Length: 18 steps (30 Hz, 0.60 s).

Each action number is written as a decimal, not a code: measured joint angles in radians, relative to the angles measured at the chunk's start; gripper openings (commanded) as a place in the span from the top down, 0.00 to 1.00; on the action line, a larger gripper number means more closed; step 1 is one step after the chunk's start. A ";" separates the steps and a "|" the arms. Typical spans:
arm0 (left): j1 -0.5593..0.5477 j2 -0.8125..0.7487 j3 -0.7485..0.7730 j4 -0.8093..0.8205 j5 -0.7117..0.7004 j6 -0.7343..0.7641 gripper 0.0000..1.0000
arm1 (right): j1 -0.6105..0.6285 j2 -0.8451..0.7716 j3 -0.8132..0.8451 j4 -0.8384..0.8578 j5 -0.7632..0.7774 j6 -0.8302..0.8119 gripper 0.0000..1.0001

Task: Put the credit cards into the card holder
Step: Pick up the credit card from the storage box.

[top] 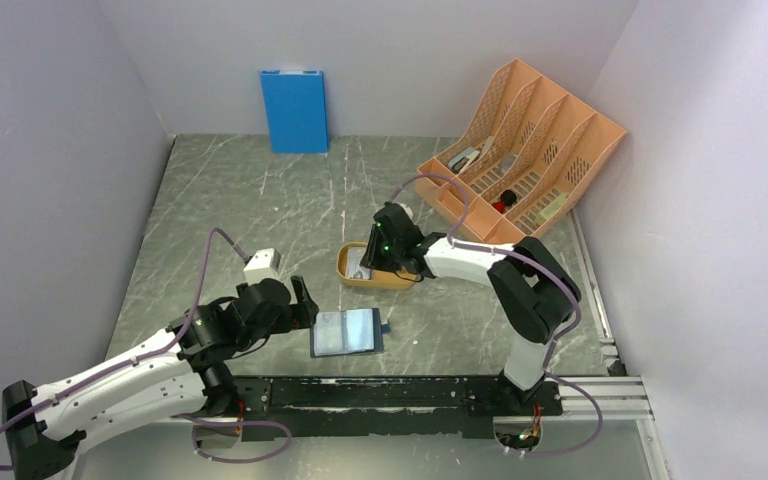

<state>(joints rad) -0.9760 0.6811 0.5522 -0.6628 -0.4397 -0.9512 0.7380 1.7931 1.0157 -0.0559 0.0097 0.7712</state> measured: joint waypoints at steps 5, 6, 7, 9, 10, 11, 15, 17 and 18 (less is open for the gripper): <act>0.000 0.008 0.000 0.000 0.000 0.000 0.06 | -0.017 -0.018 -0.030 0.032 -0.018 0.006 0.78; 0.000 0.008 0.000 0.000 0.000 0.000 0.06 | -0.021 -0.019 -0.034 0.035 -0.020 0.007 0.78; 0.000 0.008 0.000 0.000 0.000 0.000 0.06 | -0.025 -0.023 -0.039 0.040 -0.023 0.008 0.79; 0.000 0.012 0.000 0.000 0.000 0.000 0.06 | -0.034 -0.027 -0.046 0.047 -0.025 0.008 0.80; 0.000 0.014 0.000 0.000 0.000 0.000 0.06 | -0.038 -0.029 -0.048 0.048 -0.030 0.007 0.80; 0.000 0.017 0.000 0.000 0.000 0.000 0.06 | -0.043 -0.031 -0.051 0.052 -0.035 0.008 0.79; 0.000 0.025 0.000 0.000 0.000 0.000 0.06 | -0.061 -0.050 -0.088 0.077 -0.056 0.006 0.50; 0.000 0.025 0.000 0.000 0.000 0.000 0.06 | -0.068 -0.070 -0.123 0.093 -0.070 0.006 0.38; 0.000 0.025 0.000 0.000 0.000 0.000 0.06 | -0.069 -0.077 -0.137 0.097 -0.076 0.008 0.36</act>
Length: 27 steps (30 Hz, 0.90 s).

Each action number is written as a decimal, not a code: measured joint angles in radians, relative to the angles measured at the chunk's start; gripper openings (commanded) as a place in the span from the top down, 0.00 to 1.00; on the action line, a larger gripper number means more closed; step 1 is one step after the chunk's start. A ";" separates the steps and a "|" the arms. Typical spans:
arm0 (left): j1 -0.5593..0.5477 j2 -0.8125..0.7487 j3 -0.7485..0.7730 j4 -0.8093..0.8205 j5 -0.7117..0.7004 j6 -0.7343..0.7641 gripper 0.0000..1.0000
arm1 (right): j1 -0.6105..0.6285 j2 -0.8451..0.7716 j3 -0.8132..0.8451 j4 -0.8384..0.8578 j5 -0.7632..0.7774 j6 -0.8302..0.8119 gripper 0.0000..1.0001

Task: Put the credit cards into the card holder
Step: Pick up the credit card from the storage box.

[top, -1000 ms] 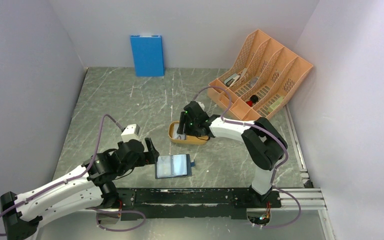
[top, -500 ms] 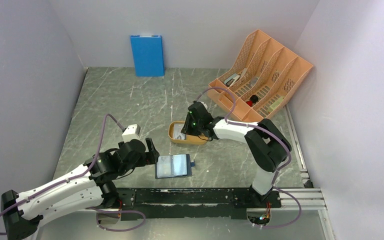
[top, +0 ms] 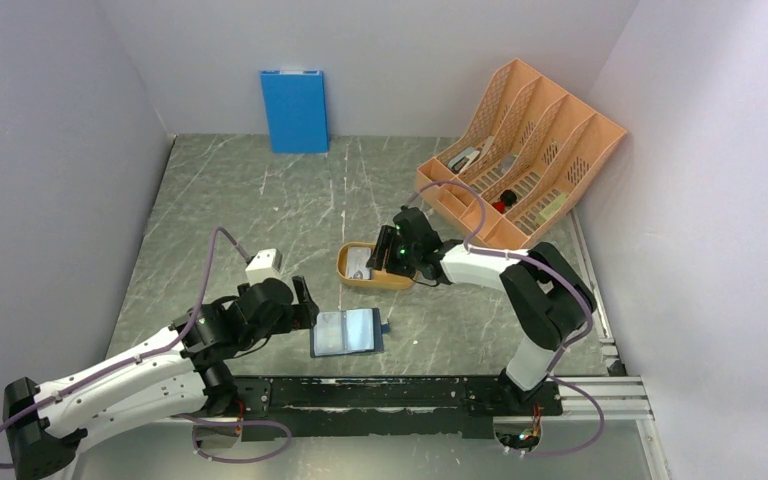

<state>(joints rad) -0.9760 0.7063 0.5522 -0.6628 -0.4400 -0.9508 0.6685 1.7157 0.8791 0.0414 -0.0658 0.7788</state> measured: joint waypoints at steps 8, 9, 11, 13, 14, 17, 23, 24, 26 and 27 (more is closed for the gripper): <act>0.000 0.049 0.000 0.028 0.000 0.004 0.06 | 0.004 0.010 0.034 0.017 -0.039 -0.026 0.24; 0.000 0.066 0.002 0.033 0.000 0.007 0.06 | 0.007 0.020 0.052 0.012 -0.039 -0.032 0.24; 0.000 0.104 0.008 0.042 0.000 0.014 0.06 | 0.015 0.048 0.095 -0.002 -0.034 -0.046 0.24; 0.000 0.130 0.014 0.050 0.000 0.020 0.06 | 0.029 0.079 0.136 -0.027 -0.018 -0.061 0.25; 0.000 0.137 0.015 0.053 0.000 0.021 0.06 | 0.035 0.092 0.150 -0.037 -0.013 -0.066 0.26; 0.000 0.144 0.018 0.061 0.000 0.024 0.06 | 0.053 0.132 0.185 -0.063 0.011 -0.082 0.29; 0.000 0.144 0.018 0.068 0.000 0.025 0.06 | 0.054 0.132 0.171 -0.058 0.036 -0.089 0.52; 0.000 0.144 0.018 0.068 0.000 0.025 0.06 | 0.050 0.130 0.160 -0.050 0.037 -0.084 0.57; 0.000 0.145 0.018 0.068 0.000 0.026 0.06 | 0.043 0.123 0.146 -0.027 0.028 -0.074 0.65; 0.000 0.146 0.018 0.068 0.000 0.026 0.06 | 0.039 0.119 0.140 -0.018 0.027 -0.071 0.67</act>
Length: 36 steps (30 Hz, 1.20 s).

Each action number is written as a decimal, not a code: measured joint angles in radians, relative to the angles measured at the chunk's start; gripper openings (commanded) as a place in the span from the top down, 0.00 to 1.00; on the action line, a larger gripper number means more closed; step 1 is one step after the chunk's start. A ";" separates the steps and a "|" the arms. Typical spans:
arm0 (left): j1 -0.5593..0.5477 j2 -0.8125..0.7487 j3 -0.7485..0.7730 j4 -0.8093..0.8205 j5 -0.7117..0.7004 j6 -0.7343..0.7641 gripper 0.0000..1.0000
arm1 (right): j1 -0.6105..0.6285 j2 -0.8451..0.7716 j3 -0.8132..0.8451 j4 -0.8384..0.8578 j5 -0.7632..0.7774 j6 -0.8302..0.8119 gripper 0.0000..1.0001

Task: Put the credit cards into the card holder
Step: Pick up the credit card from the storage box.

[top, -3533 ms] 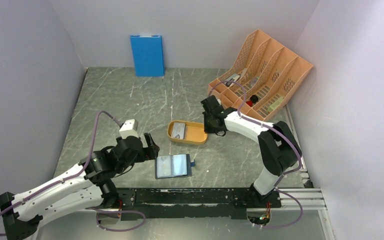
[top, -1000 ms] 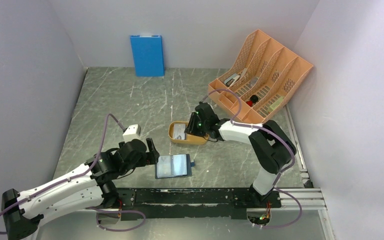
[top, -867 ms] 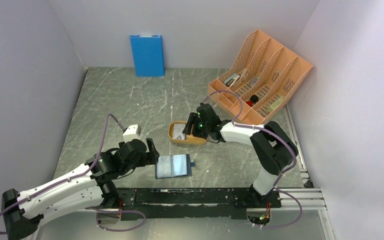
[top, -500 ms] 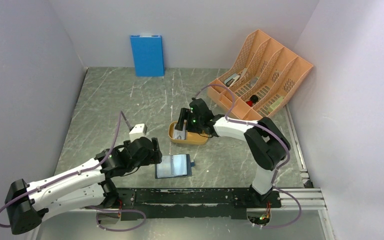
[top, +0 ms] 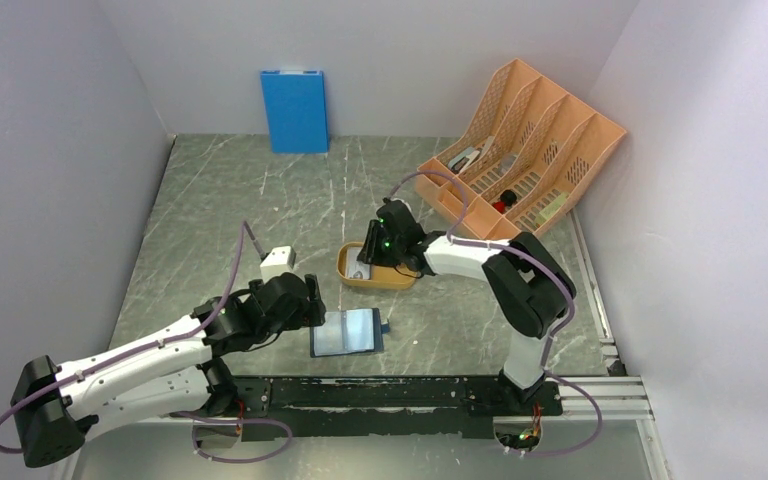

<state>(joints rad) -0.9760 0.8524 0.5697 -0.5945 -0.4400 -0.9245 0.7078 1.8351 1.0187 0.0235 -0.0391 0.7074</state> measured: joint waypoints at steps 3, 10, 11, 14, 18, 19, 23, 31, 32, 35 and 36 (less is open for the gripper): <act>0.000 0.005 0.000 0.000 0.000 0.000 0.06 | -0.013 -0.014 -0.024 0.027 -0.006 0.011 0.76; 0.000 0.008 0.000 0.001 0.000 -0.001 0.06 | -0.042 -0.041 -0.077 0.090 -0.040 0.022 0.91; 0.000 0.009 0.000 0.001 0.000 -0.001 0.06 | -0.047 -0.044 -0.083 0.096 -0.045 0.022 0.93; 0.000 0.010 0.000 0.001 0.000 -0.002 0.06 | -0.063 -0.055 -0.106 0.124 -0.066 0.027 0.96; 0.000 0.010 0.000 0.001 0.000 -0.003 0.06 | -0.080 -0.066 -0.133 0.152 -0.090 0.031 1.00; 0.000 0.011 0.000 0.001 0.000 -0.003 0.06 | -0.086 -0.069 -0.141 0.154 -0.092 0.028 1.00; 0.000 0.025 0.000 0.002 0.000 -0.003 0.06 | -0.108 -0.078 -0.191 0.131 -0.106 0.030 1.00; 0.000 0.077 0.073 0.023 -0.004 0.022 0.06 | -0.113 -0.140 -0.226 0.090 -0.119 0.019 0.84; 0.000 0.090 0.097 0.037 -0.004 0.032 0.07 | -0.113 -0.150 -0.226 0.081 -0.117 0.018 0.84; 0.000 0.164 0.187 0.087 -0.004 0.066 0.14 | -0.113 -0.177 -0.222 0.052 -0.107 0.014 0.85; 0.000 0.193 0.214 0.103 -0.004 0.076 0.20 | -0.113 -0.183 -0.220 0.044 -0.103 0.013 0.86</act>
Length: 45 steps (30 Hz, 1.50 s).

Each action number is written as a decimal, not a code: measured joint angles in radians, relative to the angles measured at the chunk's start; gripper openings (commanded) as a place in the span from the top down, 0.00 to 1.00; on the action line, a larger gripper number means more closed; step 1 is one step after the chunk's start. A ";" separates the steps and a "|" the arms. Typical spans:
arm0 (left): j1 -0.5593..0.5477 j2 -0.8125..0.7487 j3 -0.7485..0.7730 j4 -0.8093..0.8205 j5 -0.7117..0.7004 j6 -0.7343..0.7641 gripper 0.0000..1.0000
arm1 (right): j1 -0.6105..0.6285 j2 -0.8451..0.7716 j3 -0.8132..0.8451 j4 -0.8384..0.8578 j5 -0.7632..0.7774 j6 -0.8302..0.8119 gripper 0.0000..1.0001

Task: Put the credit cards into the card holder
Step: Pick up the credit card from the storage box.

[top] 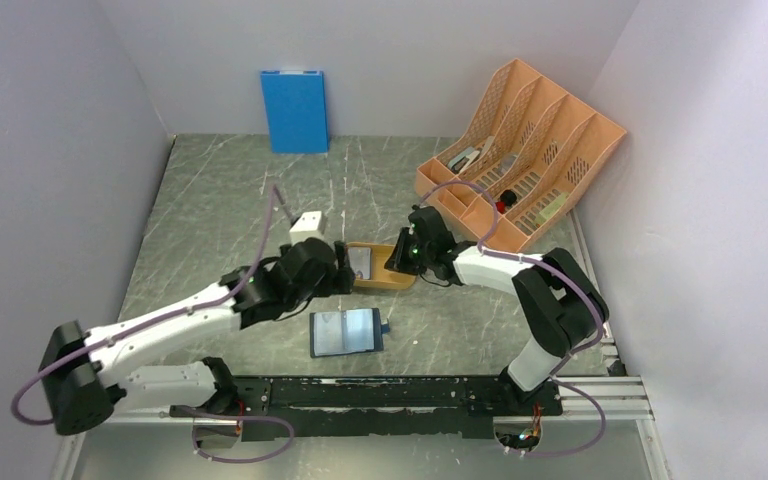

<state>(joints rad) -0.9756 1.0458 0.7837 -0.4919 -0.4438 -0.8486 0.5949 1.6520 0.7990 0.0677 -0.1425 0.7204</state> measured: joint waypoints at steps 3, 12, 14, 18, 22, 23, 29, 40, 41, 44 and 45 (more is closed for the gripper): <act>0.010 0.138 0.103 0.046 0.001 0.037 0.45 | 0.000 -0.006 0.021 -0.035 0.018 -0.003 0.87; 0.072 0.477 0.307 0.026 -0.035 0.135 0.95 | 0.000 -0.004 0.037 -0.088 0.035 -0.013 0.90; 0.082 0.520 0.336 0.015 -0.048 0.155 0.95 | 0.000 -0.001 0.037 -0.089 0.034 -0.016 0.90; 0.108 0.587 0.358 0.009 -0.060 0.186 0.95 | 0.000 0.006 0.037 -0.086 0.030 -0.019 0.91; 0.133 0.632 0.365 0.005 -0.060 0.210 0.95 | 0.000 0.017 0.037 -0.083 0.026 -0.019 0.91; 0.137 0.645 0.373 0.004 -0.060 0.214 0.95 | 0.000 0.018 0.037 -0.083 0.025 -0.020 0.92; 0.151 0.716 0.403 0.008 -0.059 0.236 0.95 | 0.000 0.019 0.037 -0.080 0.022 -0.022 0.92; 0.155 0.792 0.403 0.014 -0.041 0.248 0.95 | 0.000 0.035 0.036 -0.055 0.006 -0.012 0.93; 0.155 0.795 0.404 0.016 -0.035 0.249 0.95 | 0.000 0.039 0.036 -0.051 0.002 -0.010 0.93; 0.156 0.804 0.404 0.023 -0.015 0.251 0.95 | 0.000 0.051 0.035 -0.045 -0.005 -0.003 0.93; 0.156 0.804 0.404 0.025 -0.008 0.251 0.95 | 0.000 0.054 0.034 -0.043 -0.005 -0.002 0.93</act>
<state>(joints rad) -0.8192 1.8500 1.1877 -0.4667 -0.4519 -0.5976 0.5949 1.7058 0.8333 0.0246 -0.1478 0.7185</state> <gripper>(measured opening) 0.054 0.072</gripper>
